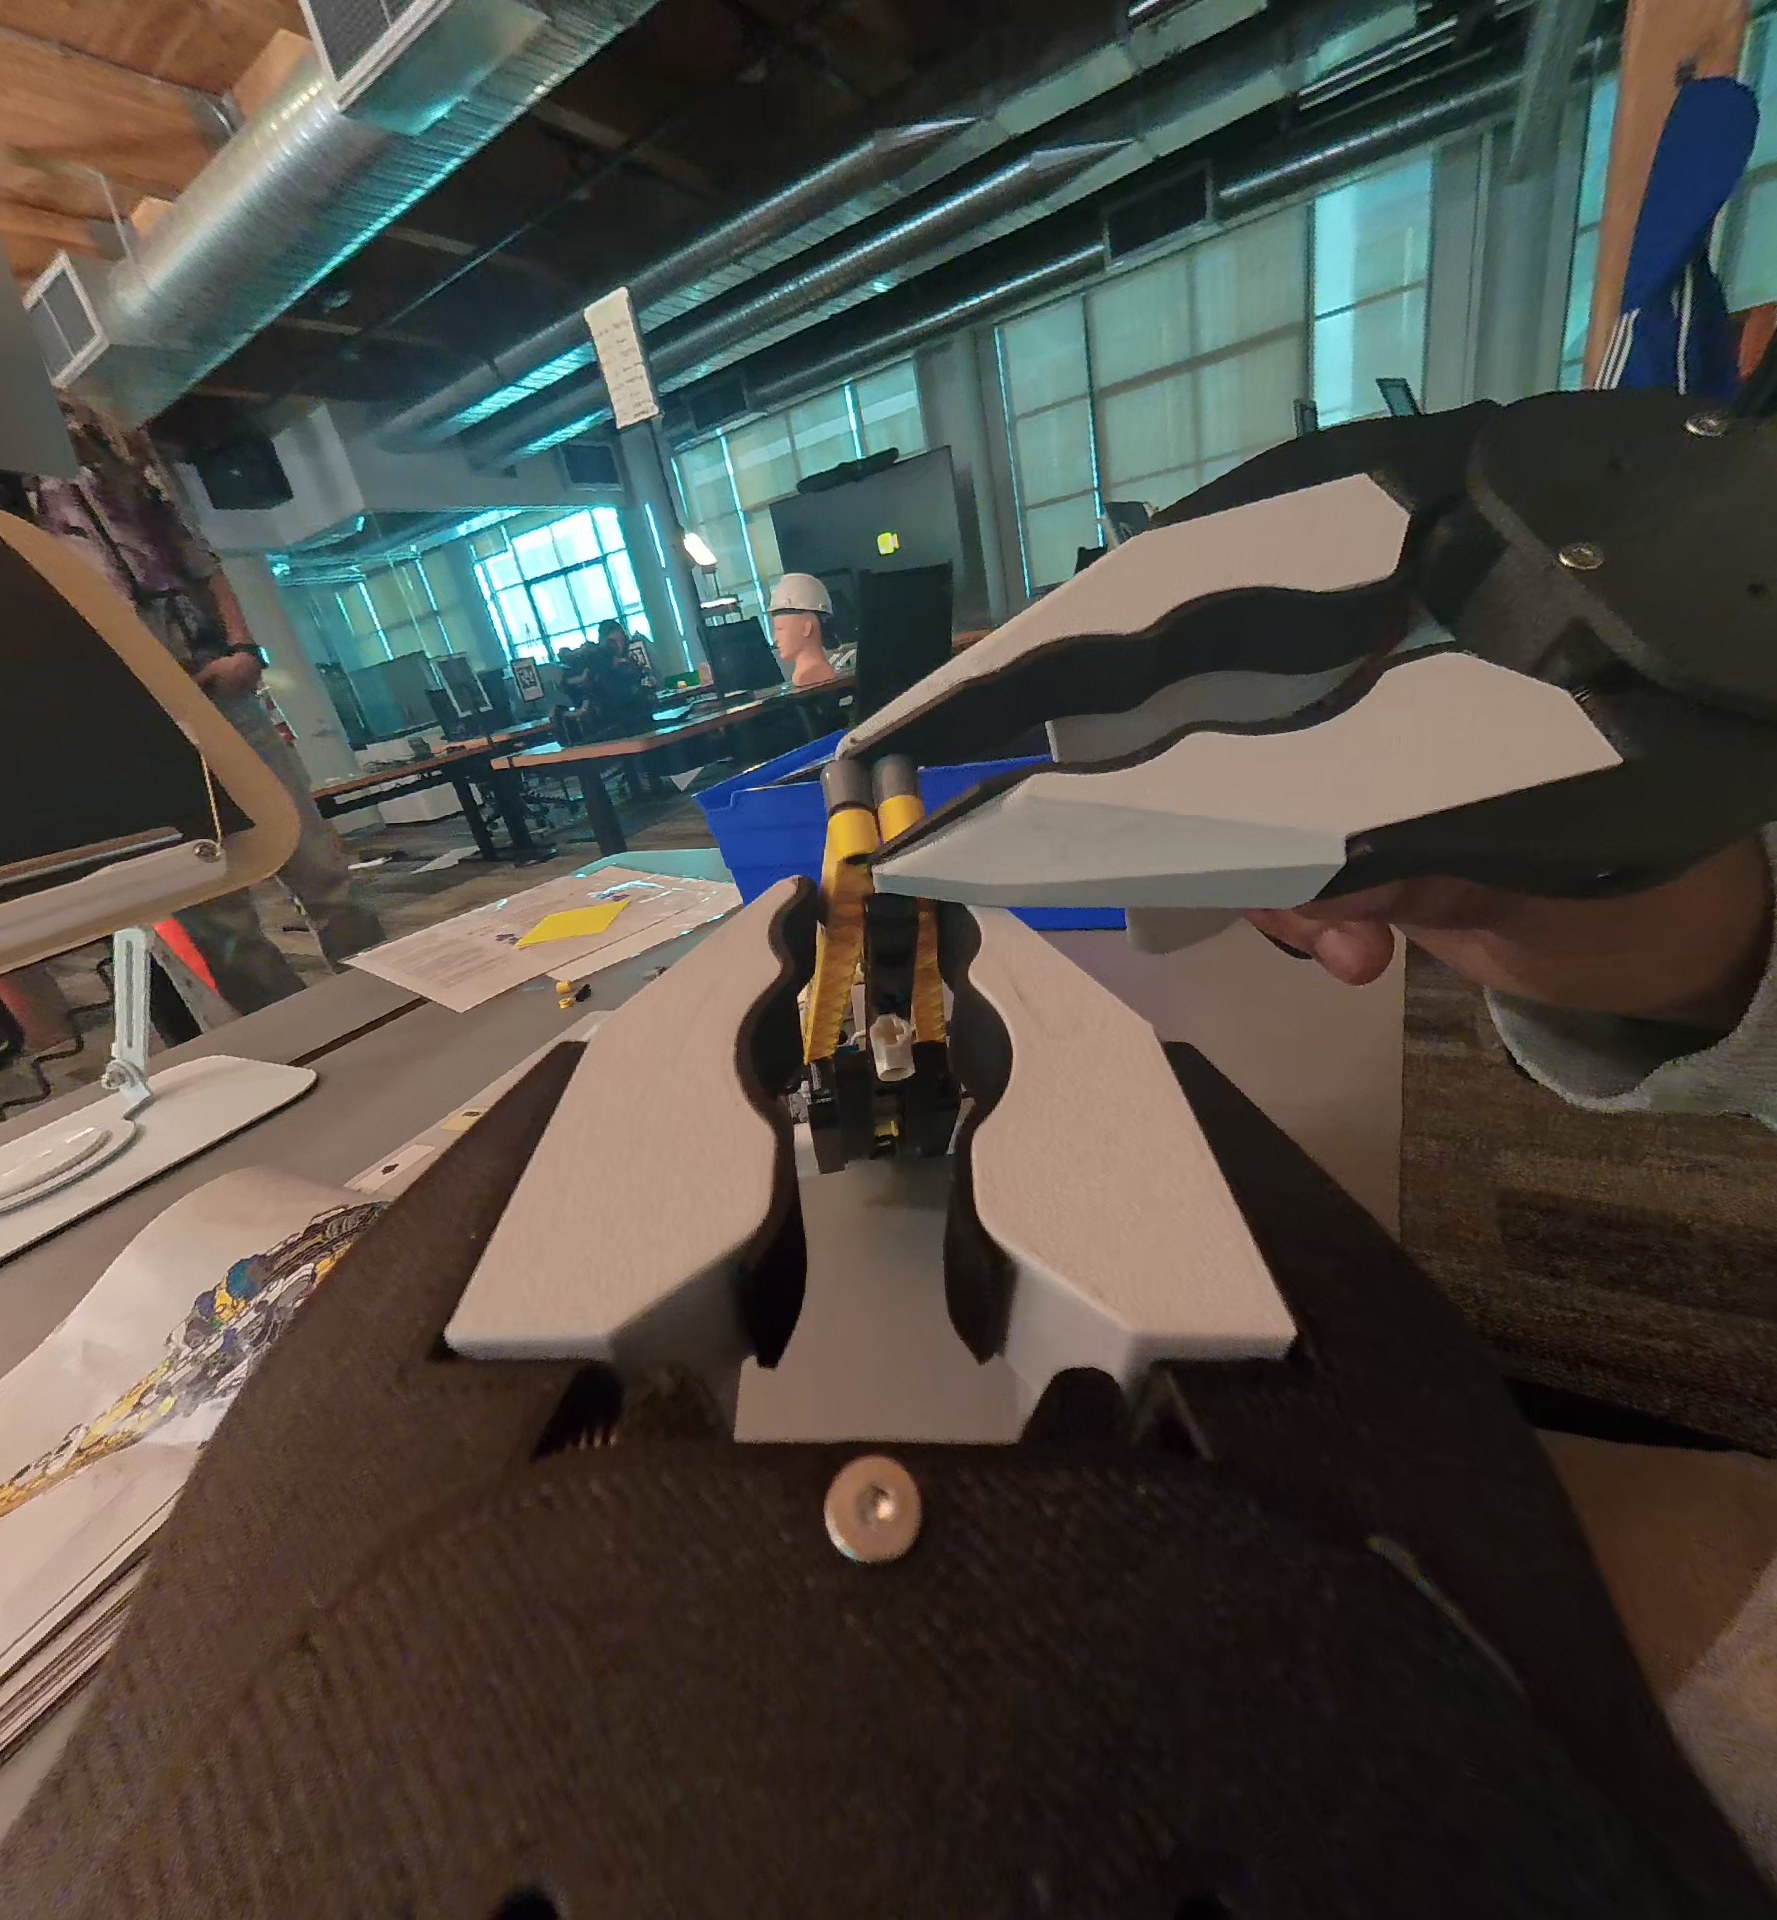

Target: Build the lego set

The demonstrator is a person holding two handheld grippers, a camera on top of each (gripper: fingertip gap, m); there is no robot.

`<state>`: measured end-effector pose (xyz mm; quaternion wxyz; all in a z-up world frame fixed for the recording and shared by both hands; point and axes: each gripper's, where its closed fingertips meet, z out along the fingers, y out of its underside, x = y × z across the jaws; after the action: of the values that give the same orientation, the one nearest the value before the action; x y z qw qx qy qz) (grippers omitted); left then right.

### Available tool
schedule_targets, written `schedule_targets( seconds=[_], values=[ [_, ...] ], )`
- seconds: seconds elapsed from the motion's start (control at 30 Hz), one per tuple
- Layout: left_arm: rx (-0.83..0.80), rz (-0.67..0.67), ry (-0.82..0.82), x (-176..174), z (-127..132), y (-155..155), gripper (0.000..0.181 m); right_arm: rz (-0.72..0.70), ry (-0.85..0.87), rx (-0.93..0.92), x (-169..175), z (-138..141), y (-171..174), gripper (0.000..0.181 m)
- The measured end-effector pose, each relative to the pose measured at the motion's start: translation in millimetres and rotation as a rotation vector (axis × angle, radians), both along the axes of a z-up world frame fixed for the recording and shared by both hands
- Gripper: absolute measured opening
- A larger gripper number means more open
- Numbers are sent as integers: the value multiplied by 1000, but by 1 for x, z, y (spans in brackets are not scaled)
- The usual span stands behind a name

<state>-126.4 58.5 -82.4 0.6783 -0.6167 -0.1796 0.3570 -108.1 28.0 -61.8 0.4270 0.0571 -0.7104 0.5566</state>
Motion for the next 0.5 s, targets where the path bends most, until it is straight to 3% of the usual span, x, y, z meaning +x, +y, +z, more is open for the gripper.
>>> schedule_targets(
  seconds=[0.17, 0.33, 0.5],
  values=[
    [-12, 7, 11, 2, -1, 0, 19, -15, 55, -5, 1, 2, 1, 15],
    [-20, 30, 14, 0, -1, 0, 19, -32, 29, -27, 2, 4, 0, 33],
    [-25, 6, 21, 4, -1, 3, 19, -60, 11, 2, -1, 2, 1, 30]
  ],
)
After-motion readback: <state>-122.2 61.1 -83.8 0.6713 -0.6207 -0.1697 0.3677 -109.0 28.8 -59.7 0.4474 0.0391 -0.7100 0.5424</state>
